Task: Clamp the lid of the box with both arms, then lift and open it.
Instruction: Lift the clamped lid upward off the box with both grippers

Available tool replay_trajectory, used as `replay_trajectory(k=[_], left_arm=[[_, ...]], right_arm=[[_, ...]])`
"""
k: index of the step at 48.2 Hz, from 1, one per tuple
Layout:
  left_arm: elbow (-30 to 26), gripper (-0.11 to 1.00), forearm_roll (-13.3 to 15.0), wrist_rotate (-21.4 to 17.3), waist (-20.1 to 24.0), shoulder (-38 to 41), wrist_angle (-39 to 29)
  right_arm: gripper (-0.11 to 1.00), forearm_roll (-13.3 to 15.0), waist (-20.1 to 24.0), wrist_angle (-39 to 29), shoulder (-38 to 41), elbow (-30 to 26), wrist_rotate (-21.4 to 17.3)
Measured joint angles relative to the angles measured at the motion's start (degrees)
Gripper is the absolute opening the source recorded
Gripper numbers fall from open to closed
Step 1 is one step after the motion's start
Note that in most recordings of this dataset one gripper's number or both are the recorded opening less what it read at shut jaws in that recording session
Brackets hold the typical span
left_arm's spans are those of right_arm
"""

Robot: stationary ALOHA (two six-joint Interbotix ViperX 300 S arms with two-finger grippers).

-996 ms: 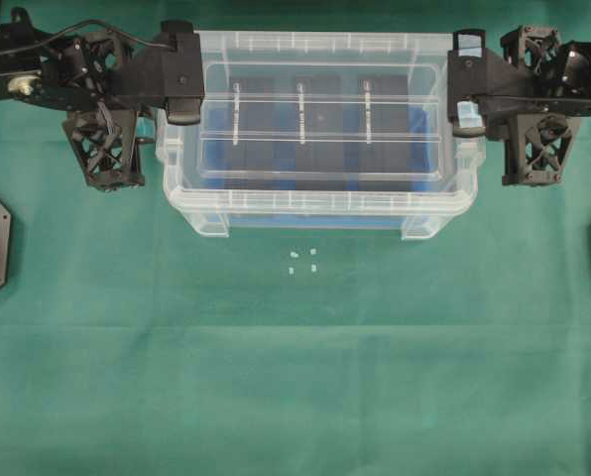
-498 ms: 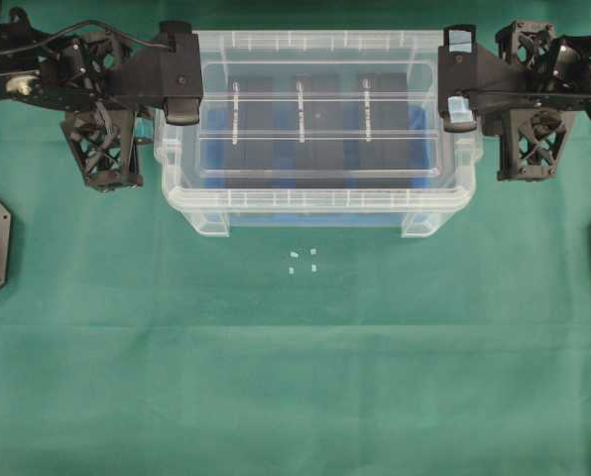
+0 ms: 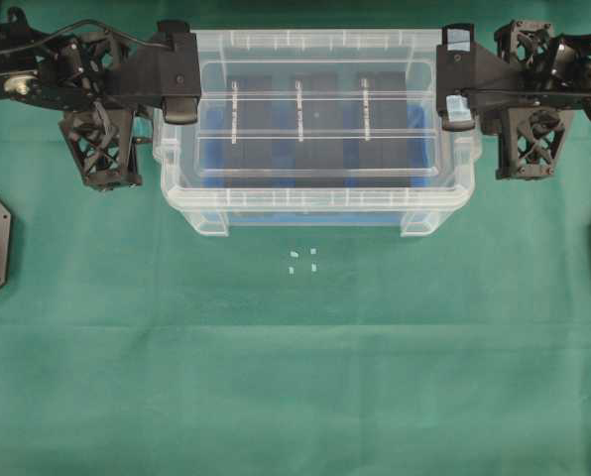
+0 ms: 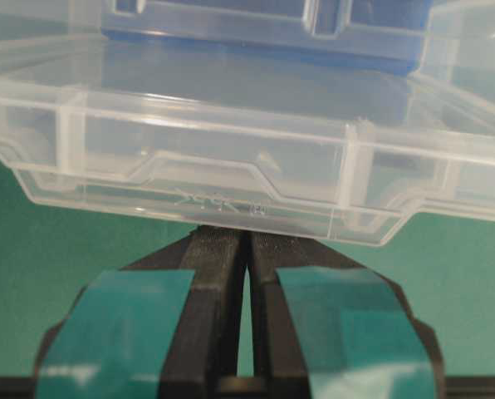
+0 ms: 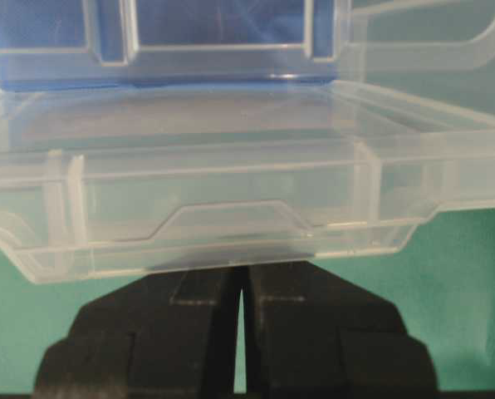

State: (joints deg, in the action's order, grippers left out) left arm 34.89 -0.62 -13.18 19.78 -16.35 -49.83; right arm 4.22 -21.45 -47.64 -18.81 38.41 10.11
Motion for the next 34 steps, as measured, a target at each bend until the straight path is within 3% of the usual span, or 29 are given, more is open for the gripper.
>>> replay_trajectory(k=[34], left_arm=[[0.1,0.01,-0.1,0.3,0.2,-1.4,-1.1]], right_arm=[[0.0,0.0,0.0,-0.4,0.4,-1.1,0.0]])
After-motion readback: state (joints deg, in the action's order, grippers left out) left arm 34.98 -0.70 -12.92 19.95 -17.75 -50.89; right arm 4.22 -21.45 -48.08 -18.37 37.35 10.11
